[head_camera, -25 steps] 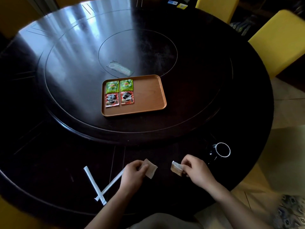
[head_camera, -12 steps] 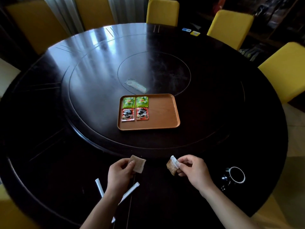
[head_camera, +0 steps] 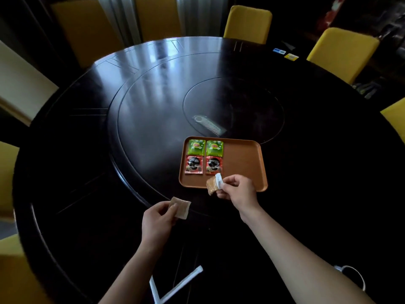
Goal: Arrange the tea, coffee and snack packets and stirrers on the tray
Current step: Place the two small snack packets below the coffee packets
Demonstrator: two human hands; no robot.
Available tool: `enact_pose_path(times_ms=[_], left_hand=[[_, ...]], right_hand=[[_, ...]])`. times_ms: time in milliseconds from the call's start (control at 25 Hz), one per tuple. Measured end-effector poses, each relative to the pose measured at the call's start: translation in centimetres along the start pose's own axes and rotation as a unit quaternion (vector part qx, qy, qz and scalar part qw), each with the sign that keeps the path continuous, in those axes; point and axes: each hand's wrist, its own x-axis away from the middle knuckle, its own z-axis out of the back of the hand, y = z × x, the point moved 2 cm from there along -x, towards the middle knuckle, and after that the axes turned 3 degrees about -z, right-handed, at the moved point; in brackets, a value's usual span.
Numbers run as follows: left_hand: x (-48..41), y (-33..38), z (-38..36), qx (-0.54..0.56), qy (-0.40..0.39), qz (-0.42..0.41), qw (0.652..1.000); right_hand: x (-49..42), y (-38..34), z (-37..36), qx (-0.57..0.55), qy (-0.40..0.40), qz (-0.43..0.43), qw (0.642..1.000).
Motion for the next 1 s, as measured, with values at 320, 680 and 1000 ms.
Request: enact_pose_path(times_ms=[320,680,1000], left_hand=[[-1.4,-1.4,-0.2,0.007,-0.004,0.021,1.000],[-4.3,0.3,-1.5,0.032,0.007,0.005,0.999],[-4.6,0.8,-2.9,0.034,-0.017,-0.002,0.999]], right_hand=[[-4.6,1.5,-3.8,0.178,0.006,-0.020,0.984],[-5.6,1.0,-4.5,0.366,-0.021,0.132,0.921],[-4.5,0.9,-3.0,0.277,-0.021,0.127,0.952]])
